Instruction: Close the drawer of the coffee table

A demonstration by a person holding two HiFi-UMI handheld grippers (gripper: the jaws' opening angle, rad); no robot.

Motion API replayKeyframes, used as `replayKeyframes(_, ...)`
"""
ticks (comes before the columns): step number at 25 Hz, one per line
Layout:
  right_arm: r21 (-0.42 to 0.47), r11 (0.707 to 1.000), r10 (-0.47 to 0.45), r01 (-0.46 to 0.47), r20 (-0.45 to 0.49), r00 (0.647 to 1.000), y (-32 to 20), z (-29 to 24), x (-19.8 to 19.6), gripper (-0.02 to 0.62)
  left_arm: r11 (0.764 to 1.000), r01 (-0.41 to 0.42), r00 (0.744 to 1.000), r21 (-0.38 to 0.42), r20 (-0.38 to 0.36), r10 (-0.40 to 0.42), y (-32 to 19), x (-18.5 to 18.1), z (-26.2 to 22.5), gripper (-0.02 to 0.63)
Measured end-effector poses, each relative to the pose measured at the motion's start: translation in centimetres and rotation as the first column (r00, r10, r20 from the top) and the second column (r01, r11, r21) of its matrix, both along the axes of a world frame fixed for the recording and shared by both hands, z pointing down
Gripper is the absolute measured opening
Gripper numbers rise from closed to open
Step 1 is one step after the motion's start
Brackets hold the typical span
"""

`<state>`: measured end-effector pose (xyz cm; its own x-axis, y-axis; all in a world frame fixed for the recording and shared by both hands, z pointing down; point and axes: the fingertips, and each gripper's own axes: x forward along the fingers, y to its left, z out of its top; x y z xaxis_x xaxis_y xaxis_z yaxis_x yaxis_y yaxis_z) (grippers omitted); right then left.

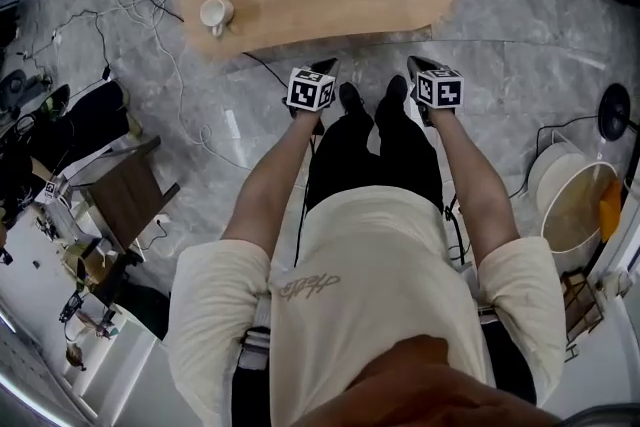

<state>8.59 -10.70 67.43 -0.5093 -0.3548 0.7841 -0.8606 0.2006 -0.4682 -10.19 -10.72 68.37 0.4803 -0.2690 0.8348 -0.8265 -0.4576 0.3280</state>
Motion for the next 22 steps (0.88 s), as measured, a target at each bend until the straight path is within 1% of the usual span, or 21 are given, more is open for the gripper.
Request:
replayKeyframes(3,0.054,0.995,-0.083,0.085,-0.044,0.996,-0.8,-3.8,-1.4,-0.005,0.999,-0.01,1.0,0.032,-0.009,0.01,-0.5,-0.4,-3.0,0.005)
replayKeyframes(6,0.098,0.987,-0.128,0.131,-0.034,0.991,-1.8,-7.6,-3.0,-0.005,0.997,-0.02,0.999,0.075,-0.025,0.022,-1.2,-0.6,-6.0,0.005)
replayKeyframes(9,0.132,0.981,-0.145,0.143,0.003,0.989,-2.8,-11.6,-3.7,-0.005,0.993,-0.021,0.999,0.113,-0.044,0.026,-2.0,-0.2,-8.8,0.005)
replayKeyframes(13,0.211,0.965,-0.162,0.154,0.022,0.987,-3.8,-17.0,-4.8,-0.005,0.985,-0.019,0.998,0.169,-0.051,0.028,-2.8,-1.0,-13.0,0.005)
replayKeyframes(14,0.232,0.961,-0.165,0.154,0.03,0.986,-4.0,-18.4,-4.9,-0.005,0.984,-0.001,0.998,0.179,-0.069,0.014,-3.1,-1.1,-14.2,0.005)
replayKeyframes(16,0.271,0.951,-0.171,0.151,0.051,0.984,-4.4,-21.3,-4.9,-0.005,0.98,0.048,0.991,0.192,-0.128,-0.024,-3.7,-0.9,-16.8,0.005)
replayKeyframes(17,0.291,0.944,-0.178,0.152,0.062,0.982,-4.5,-22.7,-4.9,-0.005,0.976,0.065,0.988,0.206,-0.153,-0.034,-4.0,-0.8,-18.2,0.005)
replayKeyframes(19,0.34,0.924,-0.211,0.173,0.078,0.974,-4.6,-25.6,-5.6,-0.005,0.965,0.072,0.983,0.252,-0.18,-0.026,-4.9,-0.8,-21.1,0.005)
replayKeyframes(20,0.372,0.909,-0.236,0.191,0.081,0.968,-4.5,-27.1,-6.2,-0.005,0.958,0.068,0.982,0.28,-0.188,-0.015,-5.4,-0.7,-22.7,0.005)
replayKeyframes(22,0.447,0.866,-0.284,0.223,0.072,0.956,-4.3,-30.3,-7.4,-0.006,0.938,0.057,0.979,0.343,-0.202,0.014,-6.4,-0.5,-26.0,0.005)
